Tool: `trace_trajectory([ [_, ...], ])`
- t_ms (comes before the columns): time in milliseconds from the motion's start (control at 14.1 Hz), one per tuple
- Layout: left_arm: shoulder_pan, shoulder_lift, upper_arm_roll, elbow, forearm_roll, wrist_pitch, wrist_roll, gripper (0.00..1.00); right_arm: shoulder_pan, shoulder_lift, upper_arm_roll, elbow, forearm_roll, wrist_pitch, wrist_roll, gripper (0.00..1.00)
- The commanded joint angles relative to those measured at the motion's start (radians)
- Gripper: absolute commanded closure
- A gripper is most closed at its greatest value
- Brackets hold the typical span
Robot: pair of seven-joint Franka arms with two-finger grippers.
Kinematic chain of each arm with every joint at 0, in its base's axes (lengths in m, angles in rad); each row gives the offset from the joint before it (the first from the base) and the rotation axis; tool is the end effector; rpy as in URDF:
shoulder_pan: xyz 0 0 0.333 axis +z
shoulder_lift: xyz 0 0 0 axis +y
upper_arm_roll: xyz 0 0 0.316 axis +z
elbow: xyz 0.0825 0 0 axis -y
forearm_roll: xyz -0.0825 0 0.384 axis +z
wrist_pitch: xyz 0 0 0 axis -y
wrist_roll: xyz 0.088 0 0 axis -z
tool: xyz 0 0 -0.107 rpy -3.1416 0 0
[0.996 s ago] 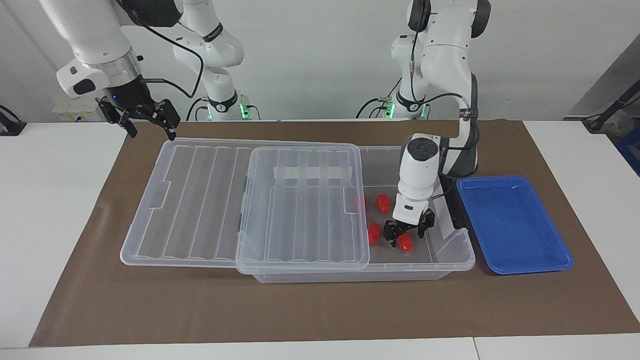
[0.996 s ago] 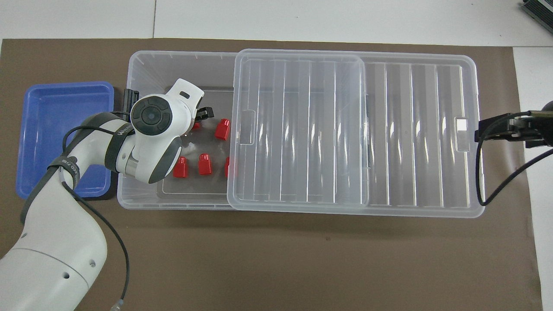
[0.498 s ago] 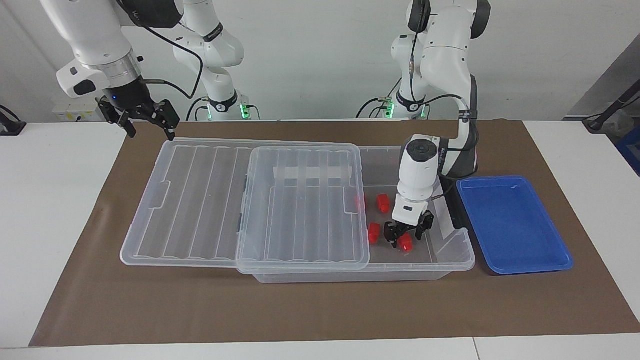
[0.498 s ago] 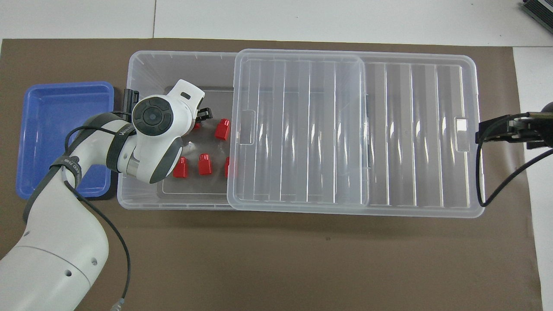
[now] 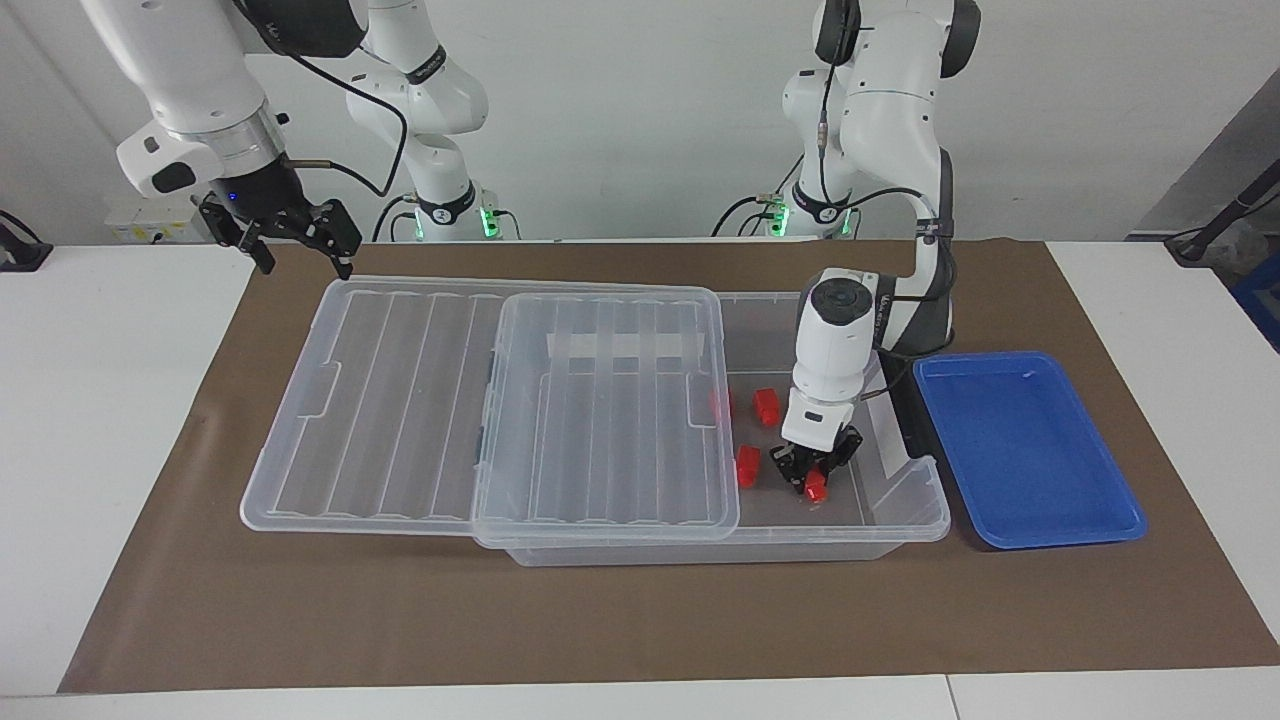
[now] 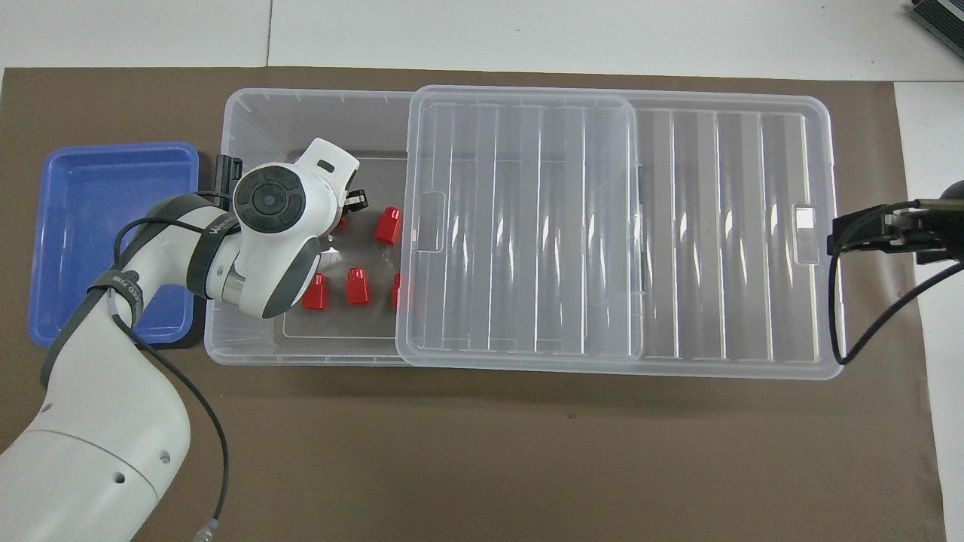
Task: Place red block in blue tray from box
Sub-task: 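Lower the left gripper onto a red block and close it, then lift the red block with the left gripper and release it in the blue tray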
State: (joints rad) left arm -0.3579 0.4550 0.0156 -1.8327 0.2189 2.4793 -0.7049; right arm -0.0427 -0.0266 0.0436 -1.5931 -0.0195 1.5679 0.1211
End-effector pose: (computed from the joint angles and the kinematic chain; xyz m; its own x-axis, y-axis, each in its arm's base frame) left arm 0.6243 -0.2242 0.3022 0.9508 0.1910 0.2438 0.2009 -0.9795 -0.0163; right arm 0.5459 -0.0013 0.6284 0.9928 -0.1200 0.0039 -0.1200 -0.9926 0.0203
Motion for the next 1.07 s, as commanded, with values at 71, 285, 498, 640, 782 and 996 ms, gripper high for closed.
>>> trace_trajectory([
  [71, -0.006, 0.002, -0.002, 0.116, 0.017, -0.196, 0.004, 1.0, -0.006, -0.009, 0.007, -0.007, -0.005, -0.032, -0.024, 0.0],
  [285, -0.004, -0.03, -0.005, 0.171, -0.03, -0.302, 0.005, 1.0, -0.006, -0.009, 0.008, -0.008, -0.005, -0.028, -0.026, 0.0],
  [498, 0.011, -0.122, -0.002, 0.174, -0.082, -0.402, 0.025, 1.0, -0.006, -0.009, 0.009, -0.008, 0.003, -0.02, -0.026, 0.0],
  [640, 0.034, -0.159, -0.006, 0.216, -0.087, -0.532, 0.077, 1.0, -0.006, -0.013, 0.005, -0.031, 0.003, 0.024, -0.043, 0.28],
  [782, 0.045, -0.177, 0.004, 0.303, -0.127, -0.688, 0.165, 1.0, -0.006, -0.03, -0.001, -0.076, 0.004, 0.09, -0.052, 1.0],
  [996, 0.088, -0.22, 0.014, 0.334, -0.138, -0.818, 0.272, 1.0, -0.009, -0.052, -0.034, -0.165, 0.004, 0.207, -0.052, 1.0],
])
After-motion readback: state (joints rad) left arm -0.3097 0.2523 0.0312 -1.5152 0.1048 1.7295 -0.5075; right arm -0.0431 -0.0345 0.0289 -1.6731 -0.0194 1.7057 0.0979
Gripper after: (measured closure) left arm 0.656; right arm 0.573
